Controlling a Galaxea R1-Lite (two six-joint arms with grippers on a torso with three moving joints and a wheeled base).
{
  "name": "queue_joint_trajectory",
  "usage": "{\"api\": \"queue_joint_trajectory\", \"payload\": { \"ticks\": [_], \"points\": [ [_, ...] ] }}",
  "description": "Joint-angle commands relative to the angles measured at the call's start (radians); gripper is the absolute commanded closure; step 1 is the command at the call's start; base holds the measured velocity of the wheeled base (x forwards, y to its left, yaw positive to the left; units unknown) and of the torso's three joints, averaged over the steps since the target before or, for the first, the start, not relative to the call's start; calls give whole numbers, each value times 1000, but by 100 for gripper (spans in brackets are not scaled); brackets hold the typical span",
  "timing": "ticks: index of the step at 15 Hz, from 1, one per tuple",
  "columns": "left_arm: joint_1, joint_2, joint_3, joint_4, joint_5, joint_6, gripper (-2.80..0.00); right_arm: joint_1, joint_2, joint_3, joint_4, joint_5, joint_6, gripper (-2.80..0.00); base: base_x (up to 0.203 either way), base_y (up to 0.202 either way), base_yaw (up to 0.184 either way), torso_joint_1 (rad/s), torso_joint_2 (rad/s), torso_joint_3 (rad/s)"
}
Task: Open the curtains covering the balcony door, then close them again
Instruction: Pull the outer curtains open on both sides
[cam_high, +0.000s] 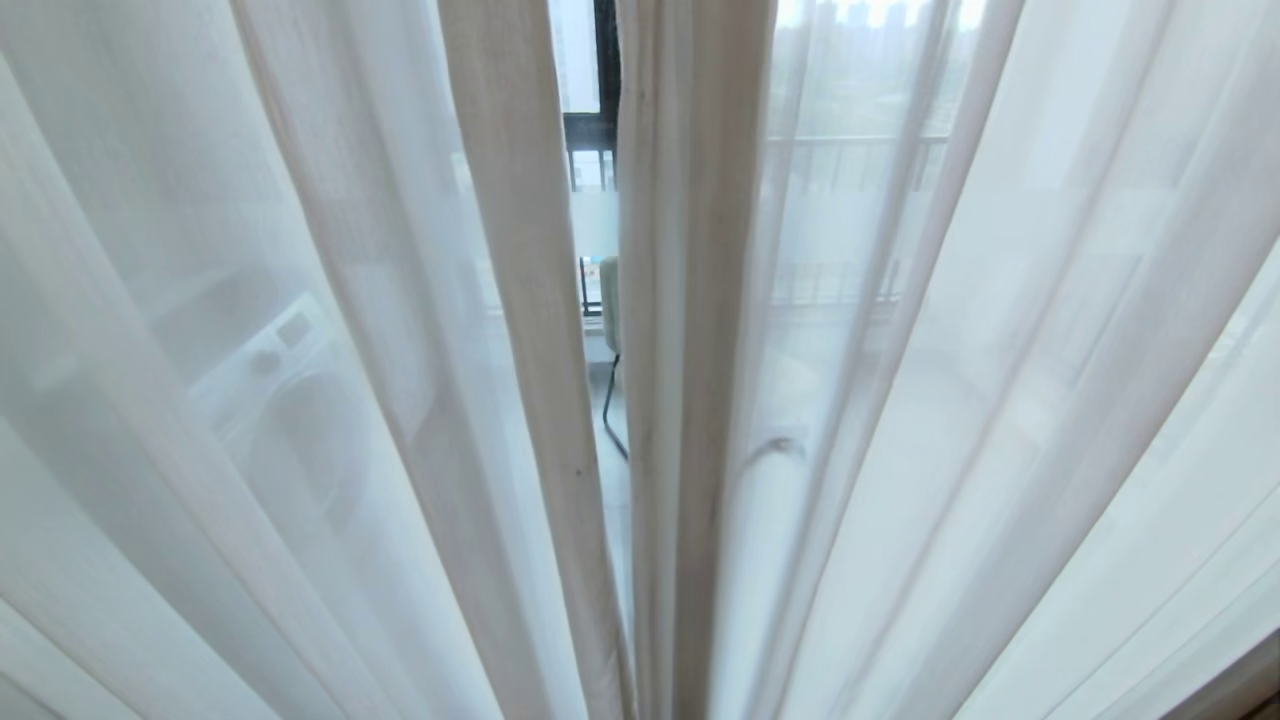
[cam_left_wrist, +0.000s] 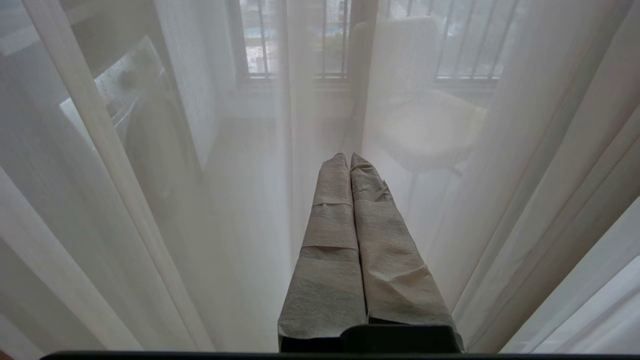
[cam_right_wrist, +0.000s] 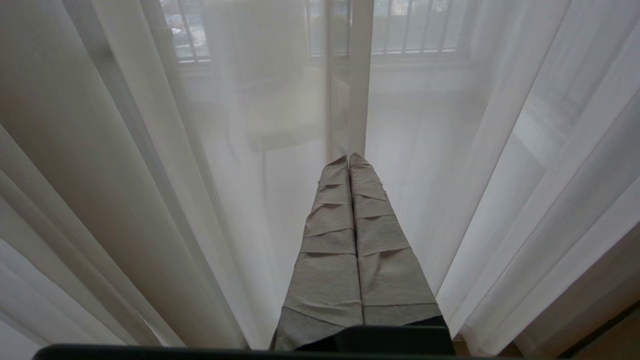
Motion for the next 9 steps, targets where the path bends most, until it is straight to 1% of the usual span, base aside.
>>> {"api": "queue_joint_trajectory", "payload": {
  "ticks": [1, 6, 9],
  "points": [
    [2, 0, 0, 0, 1, 0, 0, 0, 0, 0, -1, 0, 0, 0, 0, 0, 0, 0, 0, 0],
    [2, 0, 0, 1, -1, 4, 0, 0, 0, 0, -1, -1, 0, 0, 0, 0, 0, 0, 0, 0],
    [2, 0, -28, -8, -11, -26, 0, 0, 0, 0, -1, 0, 0, 0, 0, 0, 0, 0, 0, 0]
  ]
}}
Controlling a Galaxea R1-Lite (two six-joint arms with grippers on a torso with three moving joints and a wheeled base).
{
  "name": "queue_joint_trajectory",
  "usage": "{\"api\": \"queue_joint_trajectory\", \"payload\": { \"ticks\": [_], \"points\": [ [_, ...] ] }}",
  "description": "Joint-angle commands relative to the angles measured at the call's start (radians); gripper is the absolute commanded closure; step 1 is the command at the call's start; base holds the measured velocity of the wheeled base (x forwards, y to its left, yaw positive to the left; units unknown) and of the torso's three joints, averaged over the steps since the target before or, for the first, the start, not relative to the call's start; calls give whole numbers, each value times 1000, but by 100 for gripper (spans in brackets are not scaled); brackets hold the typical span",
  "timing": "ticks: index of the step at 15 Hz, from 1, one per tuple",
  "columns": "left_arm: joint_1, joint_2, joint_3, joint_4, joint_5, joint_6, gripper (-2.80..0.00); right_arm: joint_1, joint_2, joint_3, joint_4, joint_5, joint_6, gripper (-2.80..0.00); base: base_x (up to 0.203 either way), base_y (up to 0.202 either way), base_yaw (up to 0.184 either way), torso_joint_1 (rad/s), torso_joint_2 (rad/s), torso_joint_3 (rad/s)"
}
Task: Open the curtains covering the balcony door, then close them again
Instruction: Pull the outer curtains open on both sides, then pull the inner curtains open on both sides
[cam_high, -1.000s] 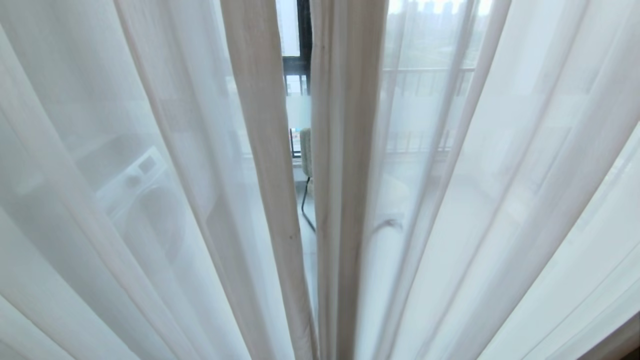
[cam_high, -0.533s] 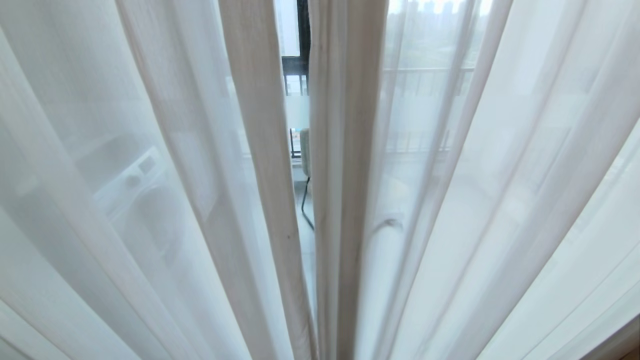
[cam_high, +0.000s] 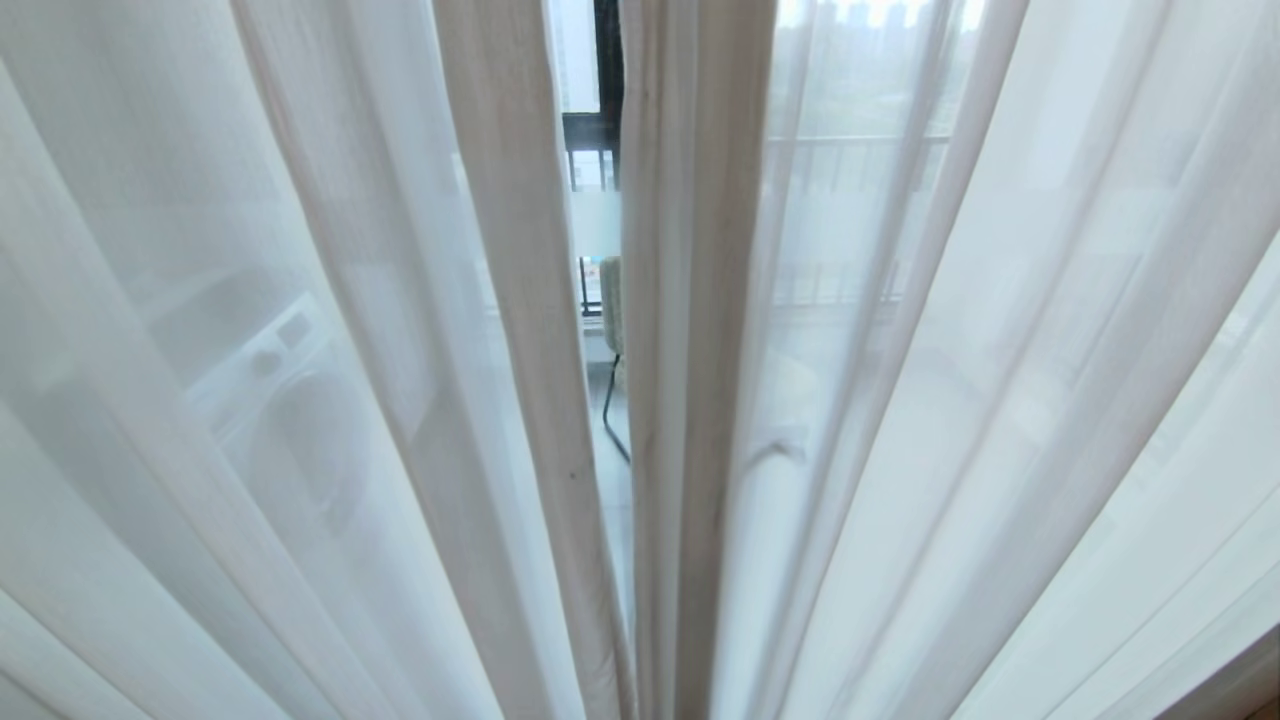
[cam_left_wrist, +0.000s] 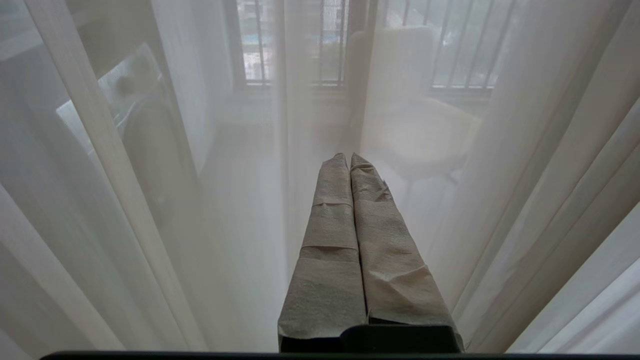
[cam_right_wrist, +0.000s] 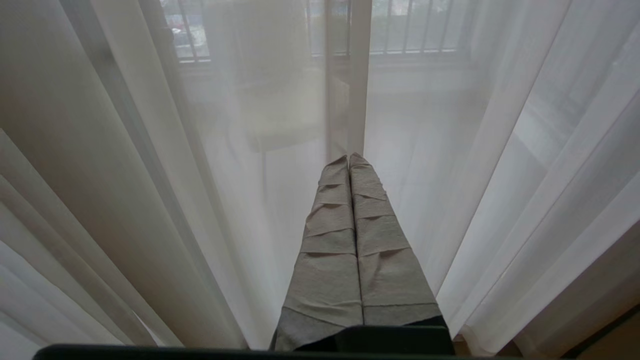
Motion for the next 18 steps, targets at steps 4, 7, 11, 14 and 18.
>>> {"api": "queue_joint_trajectory", "payload": {
  "ticks": [4, 7, 11, 14, 18],
  "points": [
    [1, 0, -78, 5, -27, -8, 0, -1, 0, 0, -1, 0, 0, 0, 0, 0, 0, 0, 0, 0],
    [1, 10, -176, 61, -125, -8, 0, 0, 0, 0, -1, 0, 0, 0, 0, 0, 0, 0, 0, 0],
    [-1, 104, -324, 139, -362, -12, 0, 0, 0, 0, -1, 0, 0, 0, 0, 0, 0, 0, 0, 0],
    [-8, 230, -435, 140, -551, -44, 0, 0, 0, 0, -1, 0, 0, 0, 0, 0, 0, 0, 0, 0],
    [-10, 437, -616, 113, -788, -112, 0, -1, 0, 0, -1, 0, 0, 0, 0, 0, 0, 0, 0, 0]
  ]
}}
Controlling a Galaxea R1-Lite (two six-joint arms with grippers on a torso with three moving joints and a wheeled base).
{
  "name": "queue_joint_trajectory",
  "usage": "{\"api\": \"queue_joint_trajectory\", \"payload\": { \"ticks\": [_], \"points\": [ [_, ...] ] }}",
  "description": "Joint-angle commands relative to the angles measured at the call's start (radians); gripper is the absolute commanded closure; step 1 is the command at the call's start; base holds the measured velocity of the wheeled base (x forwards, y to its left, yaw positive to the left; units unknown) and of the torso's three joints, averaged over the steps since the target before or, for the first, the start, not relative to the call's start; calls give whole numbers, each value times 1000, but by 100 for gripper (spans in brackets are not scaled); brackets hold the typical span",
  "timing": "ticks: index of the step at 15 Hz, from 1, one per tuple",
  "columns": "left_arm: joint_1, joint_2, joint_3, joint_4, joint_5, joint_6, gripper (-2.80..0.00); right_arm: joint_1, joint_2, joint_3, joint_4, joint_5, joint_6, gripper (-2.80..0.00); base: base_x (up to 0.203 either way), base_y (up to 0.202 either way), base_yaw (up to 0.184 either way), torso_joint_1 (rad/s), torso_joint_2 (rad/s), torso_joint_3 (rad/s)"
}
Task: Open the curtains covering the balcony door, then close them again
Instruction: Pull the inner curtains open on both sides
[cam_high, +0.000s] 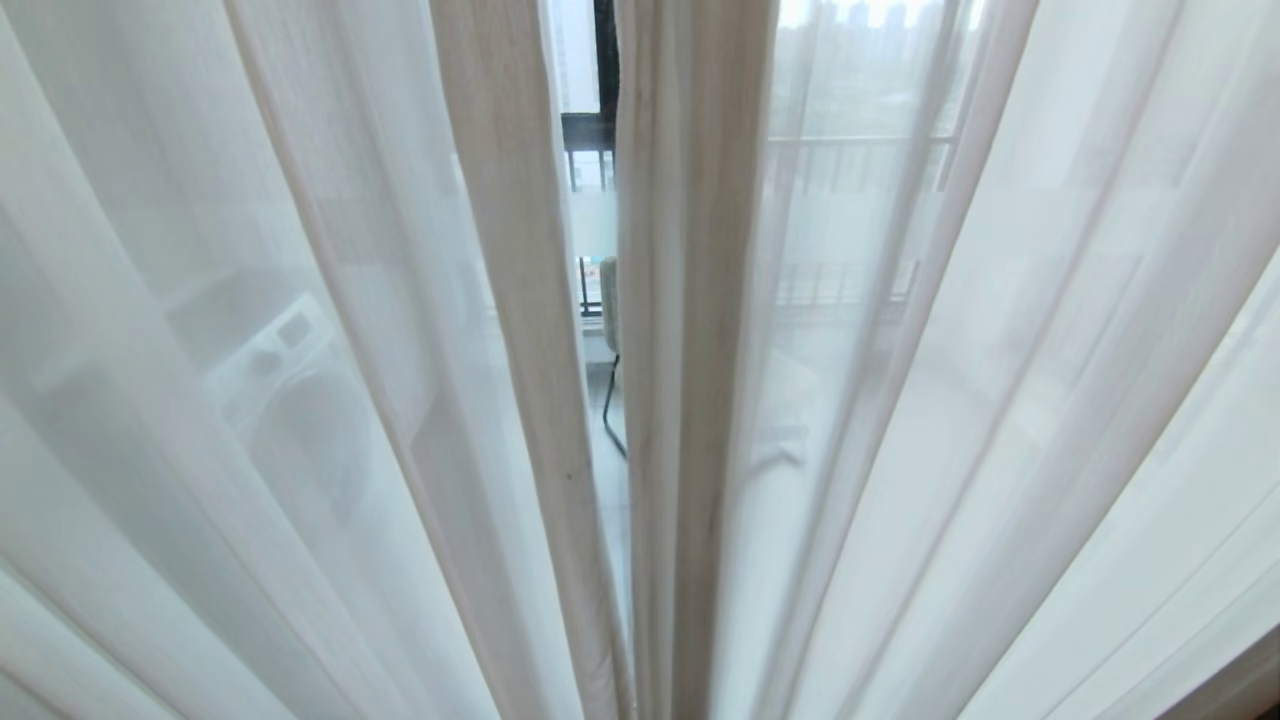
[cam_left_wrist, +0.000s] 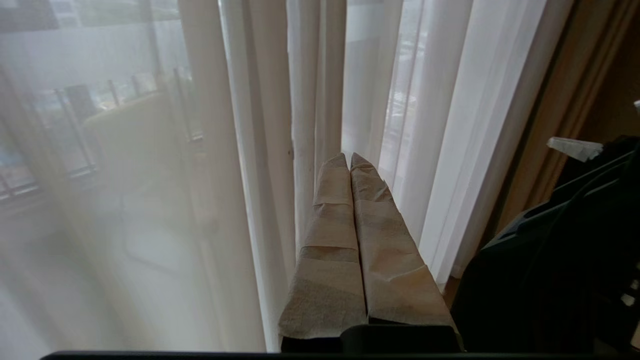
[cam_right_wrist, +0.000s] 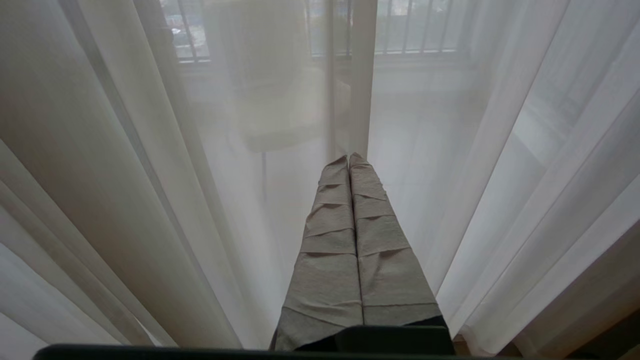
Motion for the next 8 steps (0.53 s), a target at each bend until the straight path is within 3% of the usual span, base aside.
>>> {"api": "queue_joint_trajectory", "payload": {
  "ticks": [1, 5, 8],
  "points": [
    [-1, 192, -110, -12, -113, -14, 0, 0, 0, 0, -1, 0, 0, 0, 0, 0, 0, 0, 0, 0],
    [-1, 376, -279, -18, -289, -23, 0, 0, 0, 0, -1, 0, 0, 0, 0, 0, 0, 0, 0, 0],
    [-5, 479, -365, -18, -327, -21, 0, 0, 0, 0, -1, 0, 0, 0, 0, 0, 0, 0, 0, 0]
  ]
}}
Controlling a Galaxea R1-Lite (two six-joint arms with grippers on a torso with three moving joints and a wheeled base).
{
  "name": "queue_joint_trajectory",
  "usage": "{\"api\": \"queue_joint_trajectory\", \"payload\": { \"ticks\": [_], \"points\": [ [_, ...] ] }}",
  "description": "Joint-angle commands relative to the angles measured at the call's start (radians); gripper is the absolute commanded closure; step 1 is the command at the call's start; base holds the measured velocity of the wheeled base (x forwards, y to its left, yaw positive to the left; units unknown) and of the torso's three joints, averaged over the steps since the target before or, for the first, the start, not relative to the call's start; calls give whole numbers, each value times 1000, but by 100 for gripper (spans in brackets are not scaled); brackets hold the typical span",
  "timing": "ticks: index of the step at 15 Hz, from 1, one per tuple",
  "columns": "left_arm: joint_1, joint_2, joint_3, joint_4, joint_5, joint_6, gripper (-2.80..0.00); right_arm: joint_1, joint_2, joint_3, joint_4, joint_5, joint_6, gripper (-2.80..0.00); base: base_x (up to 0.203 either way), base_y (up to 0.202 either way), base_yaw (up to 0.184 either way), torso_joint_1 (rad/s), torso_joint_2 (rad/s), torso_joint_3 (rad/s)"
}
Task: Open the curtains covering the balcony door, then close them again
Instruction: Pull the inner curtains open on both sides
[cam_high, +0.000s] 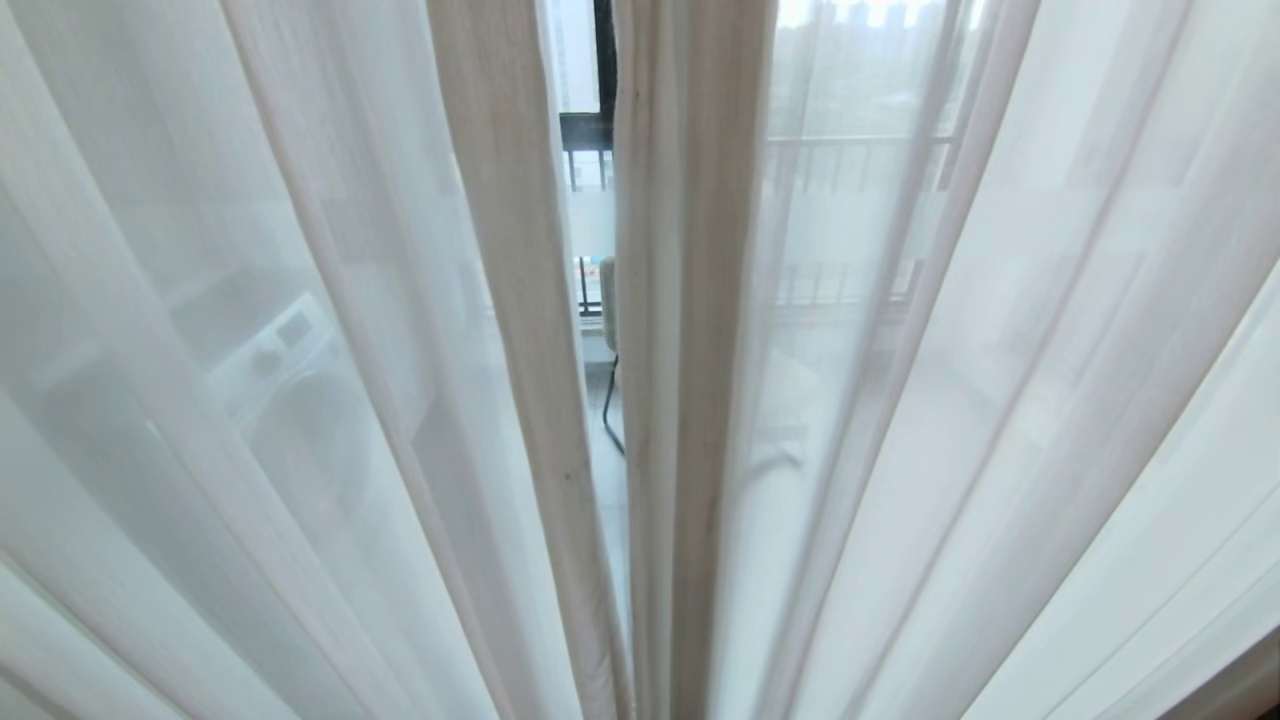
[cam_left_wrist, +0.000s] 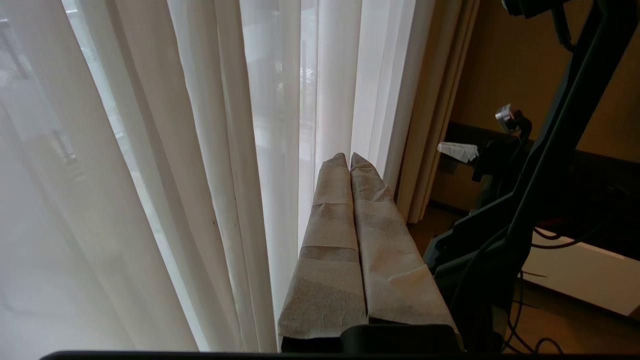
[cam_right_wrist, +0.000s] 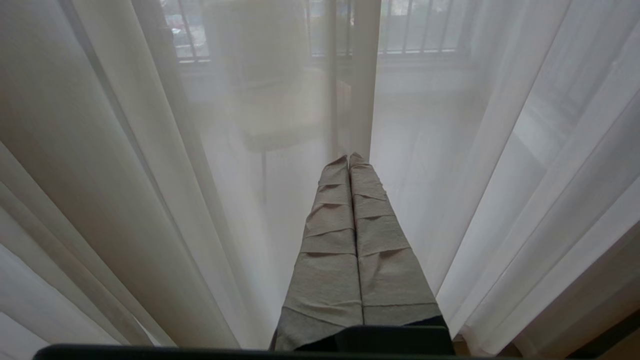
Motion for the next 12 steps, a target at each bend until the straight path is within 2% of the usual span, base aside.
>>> {"api": "queue_joint_trajectory", "payload": {
  "ticks": [1, 3, 5, 7, 9, 10, 12],
  "points": [
    [-3, 134, -67, 1, -10, 1, 0, 0, 0, 0, 0, 0, 0, 0, 0, 0, 0, 0, 0, 0],
    [-17, 193, -115, 1, -9, 3, 0, 0, 0, 0, 0, 0, 0, 0, 0, 0, 0, 0, 0, 0],
    [-61, 260, -169, 1, 3, 7, 0, 0, 0, 0, 0, 0, 0, 0, 0, 0, 0, 0, 0, 0],
    [-130, 334, -234, 1, 50, 24, 0, 0, 0, 0, 0, 0, 0, 0, 0, 0, 0, 0, 0, 0],
    [-258, 390, -292, 2, 185, 43, 0, 0, 0, 0, 0, 0, 0, 0, 0, 0, 0, 0, 0, 0],
    [-342, 419, -323, 2, 281, 48, 0, 0, 0, 0, 0, 0, 0, 0, 0, 0, 0, 0, 0, 0],
    [-508, 484, -396, 4, 541, 53, 0, 0, 0, 0, 0, 0, 0, 0, 0, 0, 0, 0, 0, 0]
  ]
}}
